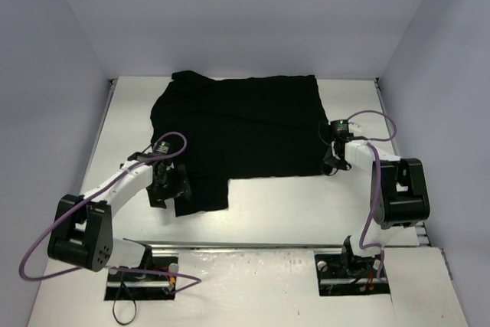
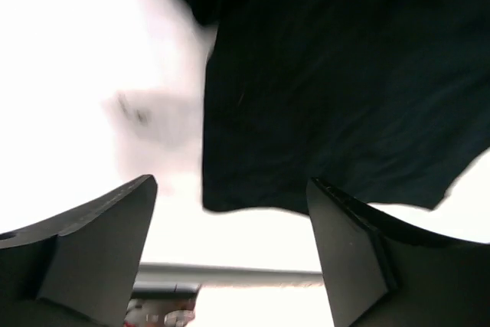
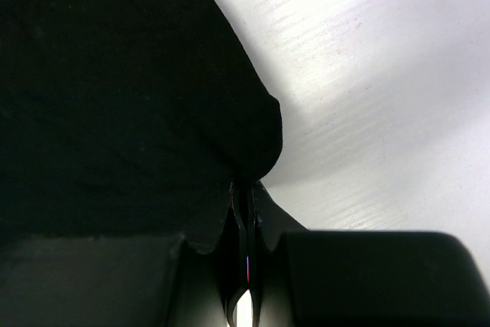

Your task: Fold and stack the t-shirts

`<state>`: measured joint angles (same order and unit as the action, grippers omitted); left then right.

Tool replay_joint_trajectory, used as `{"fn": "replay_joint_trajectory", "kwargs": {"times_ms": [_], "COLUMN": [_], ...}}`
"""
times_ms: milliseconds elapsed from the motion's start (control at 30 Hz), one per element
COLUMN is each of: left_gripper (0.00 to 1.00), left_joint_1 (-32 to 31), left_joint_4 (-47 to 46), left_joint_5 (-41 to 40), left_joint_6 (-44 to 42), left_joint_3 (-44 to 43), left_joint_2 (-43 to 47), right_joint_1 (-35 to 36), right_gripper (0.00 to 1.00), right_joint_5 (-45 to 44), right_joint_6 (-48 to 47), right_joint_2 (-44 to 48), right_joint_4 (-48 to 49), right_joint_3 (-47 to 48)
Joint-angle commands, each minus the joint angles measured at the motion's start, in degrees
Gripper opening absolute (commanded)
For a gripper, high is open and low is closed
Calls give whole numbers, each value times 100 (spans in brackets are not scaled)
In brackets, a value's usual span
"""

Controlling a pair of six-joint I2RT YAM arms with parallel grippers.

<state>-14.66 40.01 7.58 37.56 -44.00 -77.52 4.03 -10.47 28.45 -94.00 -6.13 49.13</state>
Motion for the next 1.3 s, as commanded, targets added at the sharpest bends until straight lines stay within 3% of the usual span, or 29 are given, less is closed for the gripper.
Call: {"fn": "replay_joint_trajectory", "kwargs": {"times_ms": [0, 233, 433, 800, 933, 1267], "left_gripper": [71, 61, 46, 0, 0, 0], "left_joint_1": [-288, -301, -292, -283, -283, -329], "left_joint_4": [104, 97, -31, -566, -346, 1560], "left_joint_5": [-13, -180, -253, -218, -108, -224], "left_joint_6": [281, 310, 368, 326, 236, 204], "left_joint_3": [-54, 123, 207, 241, 115, -1192], "left_joint_2": [1, -150, -319, -653, -308, 1440], "right_joint_1": [-46, -52, -53, -59, -57, -58], "right_gripper": [0, 0, 0, 0, 0, 0], "right_joint_5": [86, 133, 114, 63, -8, -163], "right_joint_6": [-56, -50, -61, -122, -178, -184], "right_joint_2": [179, 326, 342, 428, 539, 1057], "right_joint_4": [-433, -440, -451, -468, -511, -928], "right_joint_3": [132, 89, 31, 7, -20, -172]}}
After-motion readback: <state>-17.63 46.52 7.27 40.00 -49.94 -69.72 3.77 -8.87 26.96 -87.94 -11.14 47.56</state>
